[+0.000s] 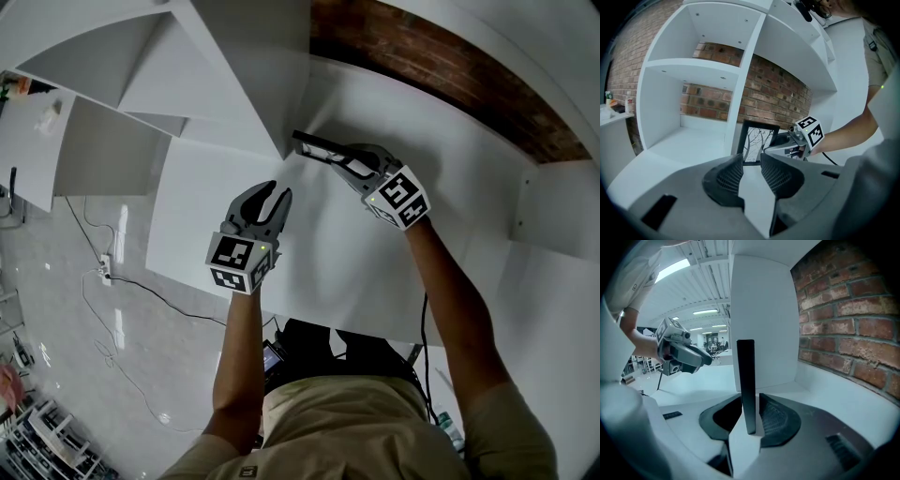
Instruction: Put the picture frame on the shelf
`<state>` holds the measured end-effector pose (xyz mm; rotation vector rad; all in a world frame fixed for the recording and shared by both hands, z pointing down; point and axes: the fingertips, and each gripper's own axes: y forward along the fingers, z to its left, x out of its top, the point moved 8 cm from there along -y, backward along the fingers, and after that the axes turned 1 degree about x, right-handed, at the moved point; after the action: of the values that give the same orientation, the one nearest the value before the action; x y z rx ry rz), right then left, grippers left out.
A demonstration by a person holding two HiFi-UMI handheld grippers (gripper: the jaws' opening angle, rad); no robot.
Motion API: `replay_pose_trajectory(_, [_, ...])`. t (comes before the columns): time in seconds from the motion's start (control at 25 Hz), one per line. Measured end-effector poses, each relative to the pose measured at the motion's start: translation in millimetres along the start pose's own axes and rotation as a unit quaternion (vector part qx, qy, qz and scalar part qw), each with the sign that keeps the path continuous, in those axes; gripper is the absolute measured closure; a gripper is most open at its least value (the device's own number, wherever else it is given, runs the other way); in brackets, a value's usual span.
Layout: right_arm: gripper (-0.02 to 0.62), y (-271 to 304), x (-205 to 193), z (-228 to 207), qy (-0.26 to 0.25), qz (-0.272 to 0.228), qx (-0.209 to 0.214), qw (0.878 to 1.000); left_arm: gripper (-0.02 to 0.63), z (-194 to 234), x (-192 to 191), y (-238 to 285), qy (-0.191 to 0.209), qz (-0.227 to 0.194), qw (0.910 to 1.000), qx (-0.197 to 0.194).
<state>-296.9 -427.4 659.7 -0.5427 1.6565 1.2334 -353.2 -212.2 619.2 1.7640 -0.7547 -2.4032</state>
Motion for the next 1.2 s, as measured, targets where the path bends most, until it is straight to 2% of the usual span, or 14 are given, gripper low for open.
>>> replay_pose_trajectory(0.52, [0.449,-8,8,3,-0.002,0.005,-0.007,1.000,0.482,0,7,-7,-0.004,-0.004,1.0000,0.007])
replay_pose_trajectory(0.8, [0.439,-37,15,7,0.005,0.010,-0.047,0.999,0.482,-13,25,-28,0.006,-0.017,0.9997,0.014])
replay_pose_trajectory(1.08, [0.442,-103,26,20,0.048,-0.003,-0.091,0.995,0.485,-48,46,-59,0.031,-0.022,0.9992,0.008])
replay_pose_trajectory(1.16, [0.486,-126,35,30,0.058,-0.011,-0.100,0.993,0.492,-60,54,-73,0.044,-0.025,0.9987,0.005])
replay_pose_trajectory(1.2, [0.544,-136,41,37,0.061,-0.015,-0.099,0.993,0.503,-66,58,-82,0.050,-0.025,0.9984,0.004])
